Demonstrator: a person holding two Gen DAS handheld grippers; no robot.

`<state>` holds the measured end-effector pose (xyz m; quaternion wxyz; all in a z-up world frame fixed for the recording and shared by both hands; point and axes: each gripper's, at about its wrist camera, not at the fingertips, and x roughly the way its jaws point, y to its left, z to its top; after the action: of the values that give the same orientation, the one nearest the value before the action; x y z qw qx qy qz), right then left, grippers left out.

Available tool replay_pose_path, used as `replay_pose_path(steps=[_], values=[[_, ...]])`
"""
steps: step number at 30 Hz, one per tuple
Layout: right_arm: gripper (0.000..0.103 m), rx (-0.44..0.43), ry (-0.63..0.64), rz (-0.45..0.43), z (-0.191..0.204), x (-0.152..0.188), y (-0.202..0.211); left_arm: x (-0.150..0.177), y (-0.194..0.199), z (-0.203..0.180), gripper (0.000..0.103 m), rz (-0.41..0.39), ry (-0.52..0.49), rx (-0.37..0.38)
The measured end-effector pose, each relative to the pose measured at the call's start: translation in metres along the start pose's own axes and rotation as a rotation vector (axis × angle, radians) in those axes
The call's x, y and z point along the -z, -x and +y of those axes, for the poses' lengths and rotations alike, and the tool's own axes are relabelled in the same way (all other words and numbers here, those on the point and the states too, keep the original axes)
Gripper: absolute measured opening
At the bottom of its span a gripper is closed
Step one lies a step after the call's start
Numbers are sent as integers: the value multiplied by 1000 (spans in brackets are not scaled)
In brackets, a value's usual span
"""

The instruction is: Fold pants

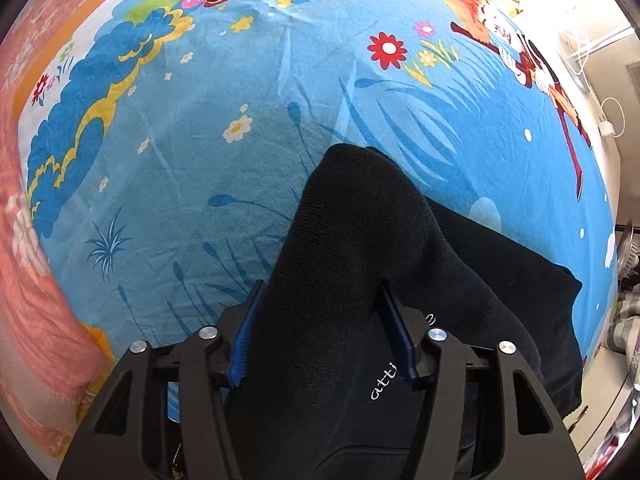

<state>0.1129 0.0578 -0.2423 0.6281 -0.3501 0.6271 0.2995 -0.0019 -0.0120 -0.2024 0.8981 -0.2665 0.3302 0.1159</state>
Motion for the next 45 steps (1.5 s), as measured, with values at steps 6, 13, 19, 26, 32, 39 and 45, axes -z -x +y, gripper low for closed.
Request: replay_pose_path(steps=[6, 13, 19, 26, 32, 39, 45], values=[[34, -141, -64, -2, -36, 8, 7, 7, -15, 17, 76, 43, 148, -55], [31, -330, -132, -68, -90, 25, 42, 0, -8, -54, 34, -73, -112, -187], [29, -504, -226, -201, -171, 68, 99, 23, 1, -160, 32, -237, -530, -385], [26, -551, -402, -263, -271, 138, 81, 105, -33, -270, 29, -289, -1045, -465], [25, -572, -507, -256, -316, 183, 37, 165, -58, -301, 29, -232, -1323, -455], [51, -595, -525, -264, -327, 189, 6, 184, -68, -289, 29, -178, -1402, -462], [37, -591, -511, -298, -326, 180, 2, 183, -67, -292, 29, -195, -1415, -478]])
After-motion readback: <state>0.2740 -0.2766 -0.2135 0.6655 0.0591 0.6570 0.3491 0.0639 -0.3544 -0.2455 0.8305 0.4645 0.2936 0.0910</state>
